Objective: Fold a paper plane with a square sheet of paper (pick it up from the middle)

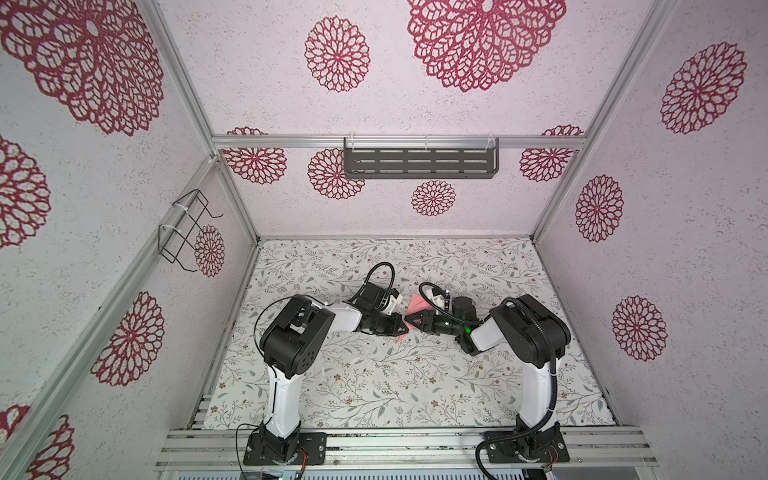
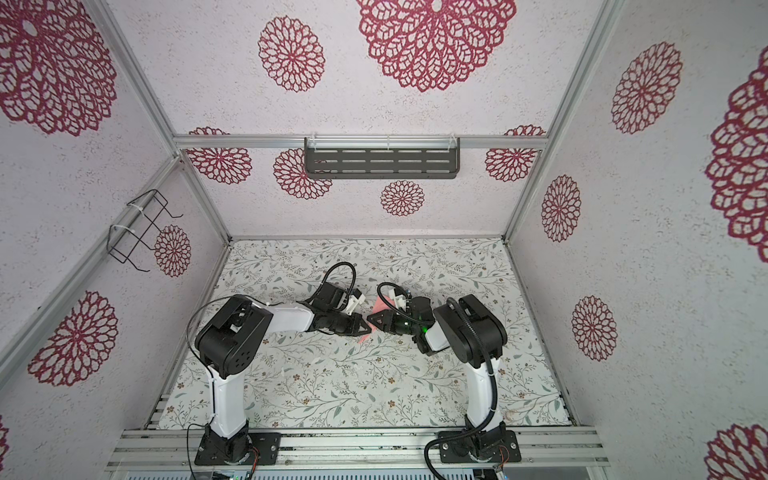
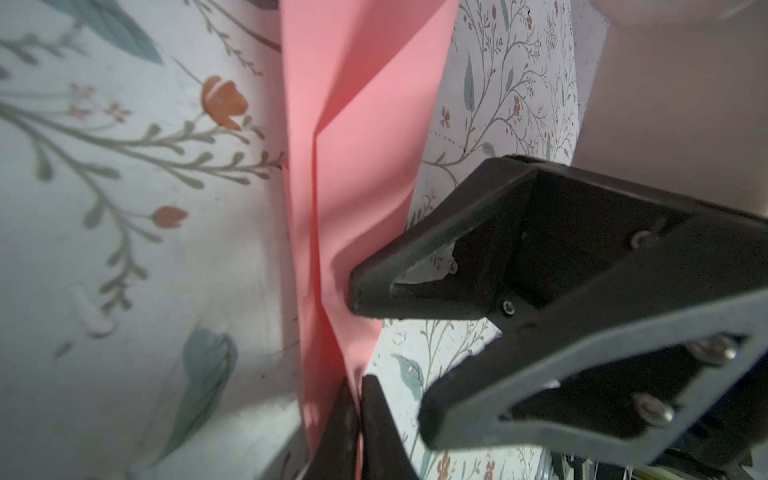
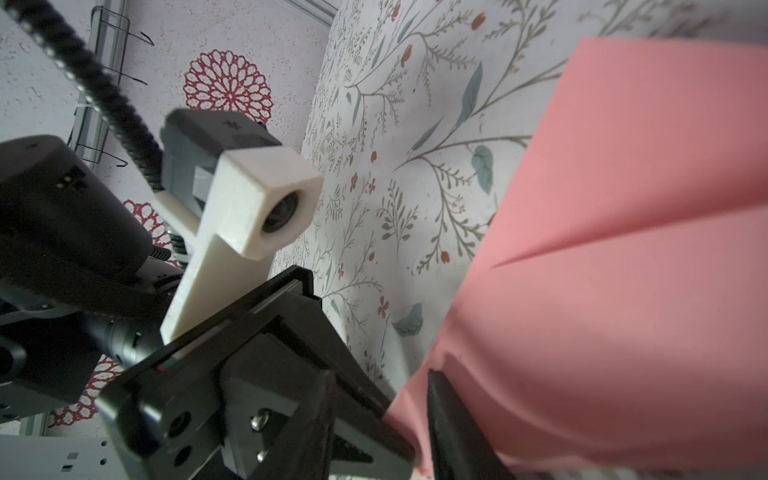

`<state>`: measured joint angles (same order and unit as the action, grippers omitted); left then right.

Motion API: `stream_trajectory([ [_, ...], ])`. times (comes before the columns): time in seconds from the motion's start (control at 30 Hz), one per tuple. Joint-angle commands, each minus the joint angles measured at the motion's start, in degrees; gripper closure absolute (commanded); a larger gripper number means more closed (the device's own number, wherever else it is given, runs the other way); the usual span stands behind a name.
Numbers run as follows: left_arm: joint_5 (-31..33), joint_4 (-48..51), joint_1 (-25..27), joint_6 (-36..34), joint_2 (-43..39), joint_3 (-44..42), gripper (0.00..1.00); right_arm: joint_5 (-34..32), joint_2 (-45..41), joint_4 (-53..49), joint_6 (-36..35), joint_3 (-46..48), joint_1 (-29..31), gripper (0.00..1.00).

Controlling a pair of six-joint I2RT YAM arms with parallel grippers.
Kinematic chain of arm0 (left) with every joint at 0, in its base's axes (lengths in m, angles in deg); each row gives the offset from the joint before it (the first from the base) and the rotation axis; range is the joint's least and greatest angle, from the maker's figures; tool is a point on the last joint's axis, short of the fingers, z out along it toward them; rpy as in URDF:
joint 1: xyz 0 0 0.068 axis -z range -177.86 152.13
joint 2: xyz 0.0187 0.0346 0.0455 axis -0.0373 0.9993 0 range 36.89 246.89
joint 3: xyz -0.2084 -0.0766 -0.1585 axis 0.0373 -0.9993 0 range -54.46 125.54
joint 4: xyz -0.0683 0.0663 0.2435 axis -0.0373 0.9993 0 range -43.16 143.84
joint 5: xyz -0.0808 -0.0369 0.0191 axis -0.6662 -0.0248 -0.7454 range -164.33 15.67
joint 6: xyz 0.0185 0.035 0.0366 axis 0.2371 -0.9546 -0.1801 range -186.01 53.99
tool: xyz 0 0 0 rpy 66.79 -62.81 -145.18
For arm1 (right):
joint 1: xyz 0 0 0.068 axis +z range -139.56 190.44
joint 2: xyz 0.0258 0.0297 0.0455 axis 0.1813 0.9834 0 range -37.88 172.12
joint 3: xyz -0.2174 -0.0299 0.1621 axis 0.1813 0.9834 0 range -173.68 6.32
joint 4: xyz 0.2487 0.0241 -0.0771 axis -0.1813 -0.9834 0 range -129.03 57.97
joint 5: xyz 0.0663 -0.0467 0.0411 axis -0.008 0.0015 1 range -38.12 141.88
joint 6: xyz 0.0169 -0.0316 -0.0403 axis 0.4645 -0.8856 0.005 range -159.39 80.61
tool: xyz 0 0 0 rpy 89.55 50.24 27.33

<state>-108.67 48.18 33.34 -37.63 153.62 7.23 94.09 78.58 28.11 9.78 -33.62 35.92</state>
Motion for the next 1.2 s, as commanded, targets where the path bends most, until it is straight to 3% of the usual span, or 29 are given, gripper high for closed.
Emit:
stream_trajectory([
  [0.0, 13.3, 12.5, -1.3, 0.7, 5.9, -3.2, 0.92, -0.7, -0.4, 0.3, -0.1, -0.6, -0.8, 0.60],
  [0.4, 12.8, 13.4, -1.3, 1.0, 6.6, -2.8, 0.89, -1.4, 0.3, -1.3, 1.0, -1.2, -2.3, 0.59],
  [0.63, 12.7, 13.5, -1.4, 1.3, 6.9, -2.5, 0.91, 2.8, -1.9, 3.4, 2.2, -1.0, -2.5, 0.58],
  [0.83, 12.4, 12.2, -1.6, 1.9, 7.2, -3.4, 0.91, 1.1, -6.7, 0.5, -2.9, 3.2, -3.3, 0.57],
  [1.17, 11.5, 11.4, -2.1, 2.6, 7.5, -3.8, 0.91, 3.4, -3.1, -2.5, -4.0, -0.3, -3.0, 0.58],
])
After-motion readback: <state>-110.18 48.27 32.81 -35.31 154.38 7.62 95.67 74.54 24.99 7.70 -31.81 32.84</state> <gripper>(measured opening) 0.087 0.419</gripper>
